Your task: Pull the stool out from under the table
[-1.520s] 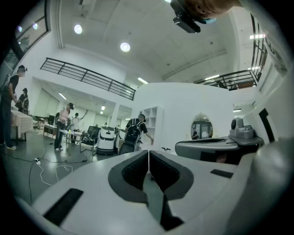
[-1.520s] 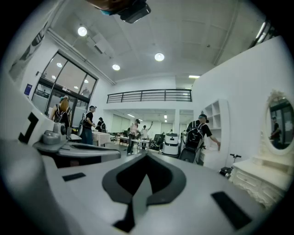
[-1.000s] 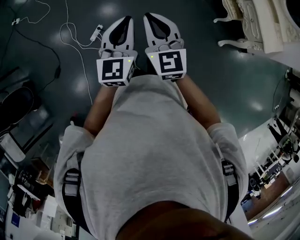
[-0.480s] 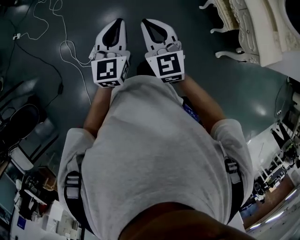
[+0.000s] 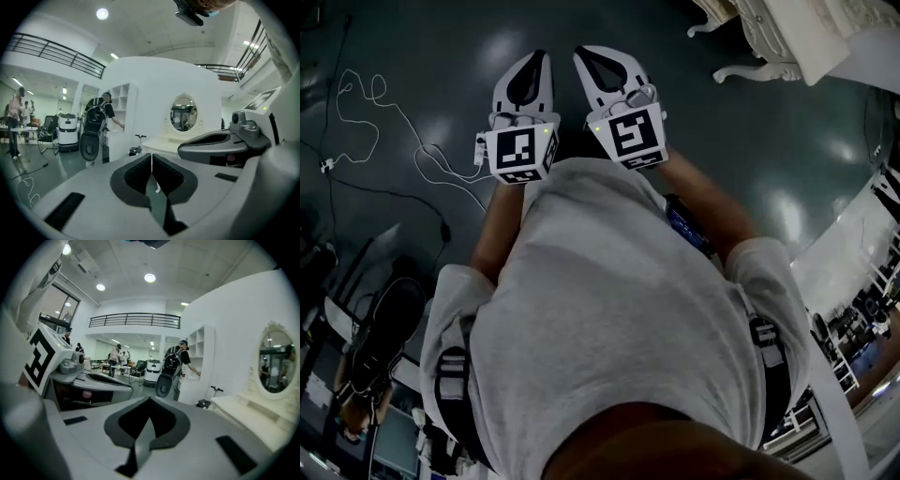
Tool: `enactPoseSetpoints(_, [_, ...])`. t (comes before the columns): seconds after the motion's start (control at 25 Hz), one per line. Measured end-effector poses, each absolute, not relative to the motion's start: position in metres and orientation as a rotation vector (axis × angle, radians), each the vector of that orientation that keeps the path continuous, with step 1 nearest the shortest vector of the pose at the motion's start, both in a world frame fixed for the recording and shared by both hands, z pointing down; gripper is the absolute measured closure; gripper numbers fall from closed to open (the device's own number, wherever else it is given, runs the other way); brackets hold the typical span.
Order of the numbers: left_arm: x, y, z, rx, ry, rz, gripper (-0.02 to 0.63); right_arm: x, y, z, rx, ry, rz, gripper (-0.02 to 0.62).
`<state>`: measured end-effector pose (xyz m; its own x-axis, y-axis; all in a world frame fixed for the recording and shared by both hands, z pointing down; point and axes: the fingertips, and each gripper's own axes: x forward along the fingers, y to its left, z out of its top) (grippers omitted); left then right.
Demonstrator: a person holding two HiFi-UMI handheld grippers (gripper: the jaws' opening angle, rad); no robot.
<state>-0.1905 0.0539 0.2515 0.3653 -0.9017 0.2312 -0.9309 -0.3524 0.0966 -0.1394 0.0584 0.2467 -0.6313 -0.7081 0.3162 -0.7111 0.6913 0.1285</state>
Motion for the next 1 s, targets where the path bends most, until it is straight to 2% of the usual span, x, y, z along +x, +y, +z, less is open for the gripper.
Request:
enactPoseSetpoints(0.48, [-0.051, -0.085, 0.254, 2.808, -0.925, 0.273, 0.592, 0.009, -0.041, 0.254, 1.792, -2.085, 0.183, 0.581])
enactPoseSetpoints(0.76, [-0.021, -0.13, 0.25, 2.923, -0.545, 0.316, 0.592, 0.036, -0.054, 0.253, 2.042, -1.816, 0.282, 0.581])
enactPoseSetpoints(1.0, [0.027, -0.124, 0.254, 2.963, -0.346, 0.384, 0.592, 0.068, -0.031, 0.268, 2.119, -1.689, 0.375, 0.581])
